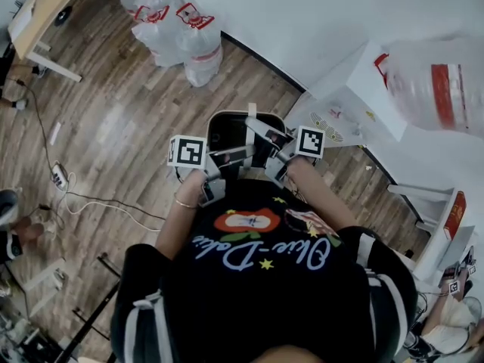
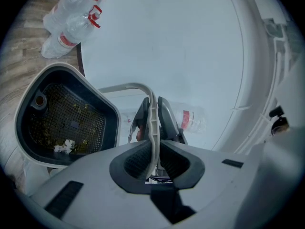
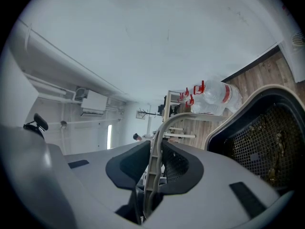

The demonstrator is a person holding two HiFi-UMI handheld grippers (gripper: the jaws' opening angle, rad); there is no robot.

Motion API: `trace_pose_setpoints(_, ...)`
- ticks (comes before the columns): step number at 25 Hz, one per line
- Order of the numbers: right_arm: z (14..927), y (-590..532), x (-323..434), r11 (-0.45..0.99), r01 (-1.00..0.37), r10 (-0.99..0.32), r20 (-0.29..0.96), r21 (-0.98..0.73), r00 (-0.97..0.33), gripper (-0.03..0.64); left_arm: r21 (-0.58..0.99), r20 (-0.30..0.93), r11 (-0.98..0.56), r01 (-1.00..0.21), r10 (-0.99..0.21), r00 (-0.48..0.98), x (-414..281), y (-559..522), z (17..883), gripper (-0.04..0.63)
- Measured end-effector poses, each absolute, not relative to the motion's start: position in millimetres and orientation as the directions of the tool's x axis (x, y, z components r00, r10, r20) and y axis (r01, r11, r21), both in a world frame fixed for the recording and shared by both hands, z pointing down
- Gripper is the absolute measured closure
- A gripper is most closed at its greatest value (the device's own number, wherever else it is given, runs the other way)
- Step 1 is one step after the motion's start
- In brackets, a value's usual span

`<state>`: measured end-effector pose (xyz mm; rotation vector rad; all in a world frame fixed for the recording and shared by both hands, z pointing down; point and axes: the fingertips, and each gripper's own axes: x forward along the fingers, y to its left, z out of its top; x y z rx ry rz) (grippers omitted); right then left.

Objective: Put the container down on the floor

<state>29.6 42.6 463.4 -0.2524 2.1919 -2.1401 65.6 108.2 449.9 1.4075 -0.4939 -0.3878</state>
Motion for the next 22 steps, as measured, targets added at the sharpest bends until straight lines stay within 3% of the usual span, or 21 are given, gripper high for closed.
trace_pose_setpoints(22, 456.8, 39.6, 29.4, 0.033, -0.033, -0.194, 0.026, -0.999, -0.981, 0.551, 0.993, 0.117, 0.087, -0.083, -0.527, 0.842, 62.3, 106.2, 447.1, 0.546)
